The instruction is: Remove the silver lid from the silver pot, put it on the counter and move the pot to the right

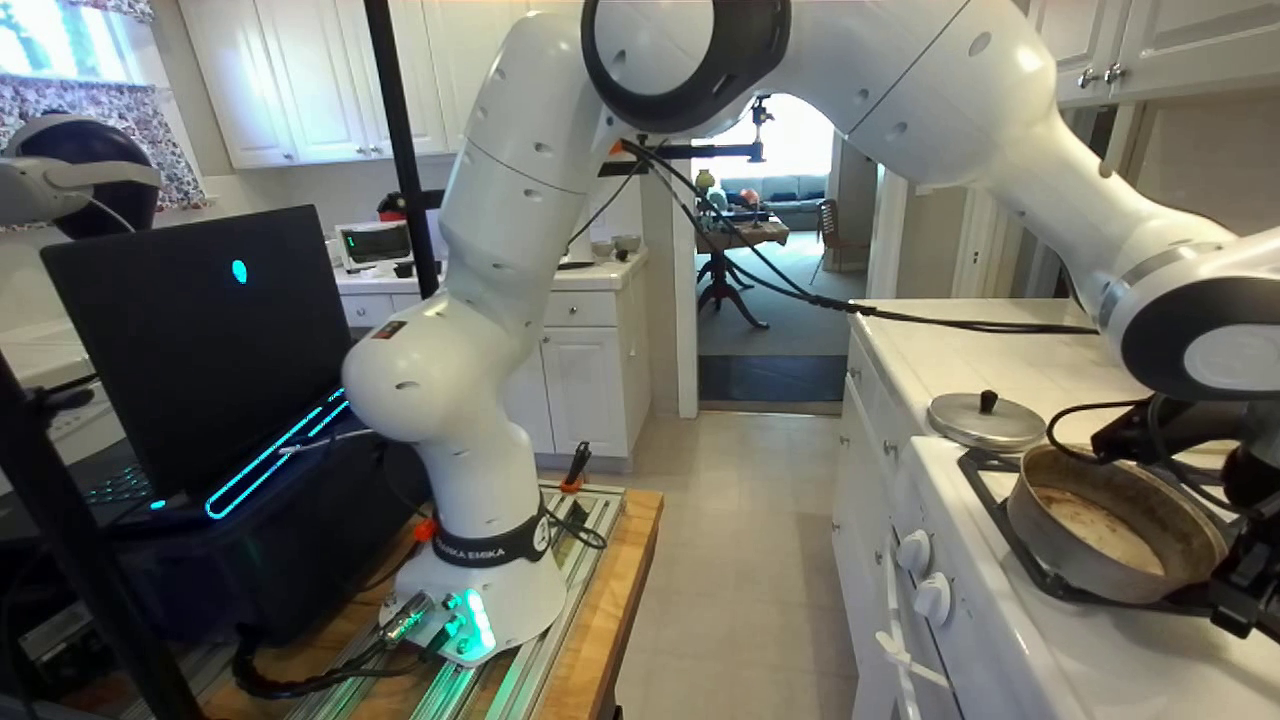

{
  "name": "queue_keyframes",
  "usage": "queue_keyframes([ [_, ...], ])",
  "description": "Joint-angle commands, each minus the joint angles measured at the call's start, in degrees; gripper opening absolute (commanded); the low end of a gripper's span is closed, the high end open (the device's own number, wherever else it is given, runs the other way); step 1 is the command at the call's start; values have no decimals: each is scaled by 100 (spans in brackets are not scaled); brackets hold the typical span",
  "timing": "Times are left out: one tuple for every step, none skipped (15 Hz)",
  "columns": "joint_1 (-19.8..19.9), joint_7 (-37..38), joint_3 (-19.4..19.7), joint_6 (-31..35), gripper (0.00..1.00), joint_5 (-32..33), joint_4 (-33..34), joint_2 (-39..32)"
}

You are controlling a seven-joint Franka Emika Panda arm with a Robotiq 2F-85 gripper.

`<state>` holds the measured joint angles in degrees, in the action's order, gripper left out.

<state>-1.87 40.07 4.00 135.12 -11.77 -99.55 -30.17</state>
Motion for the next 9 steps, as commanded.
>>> queue_keyframes([
  [-124,78,134,173,6,195,-367,460],
  [-130,79,163,201,6,252,-445,553],
  [-130,75,195,212,6,316,-540,661],
  [-124,67,219,210,6,360,-618,753],
  [-123,75,256,251,6,423,-737,871],
  [-121,95,297,314,6,493,-841,965],
  [-113,119,350,402,6,573,-959,1077],
  [-84,121,381,476,6,595,-1065,1179],
  [-81,161,445,573,6,681,-1169,1274],
])
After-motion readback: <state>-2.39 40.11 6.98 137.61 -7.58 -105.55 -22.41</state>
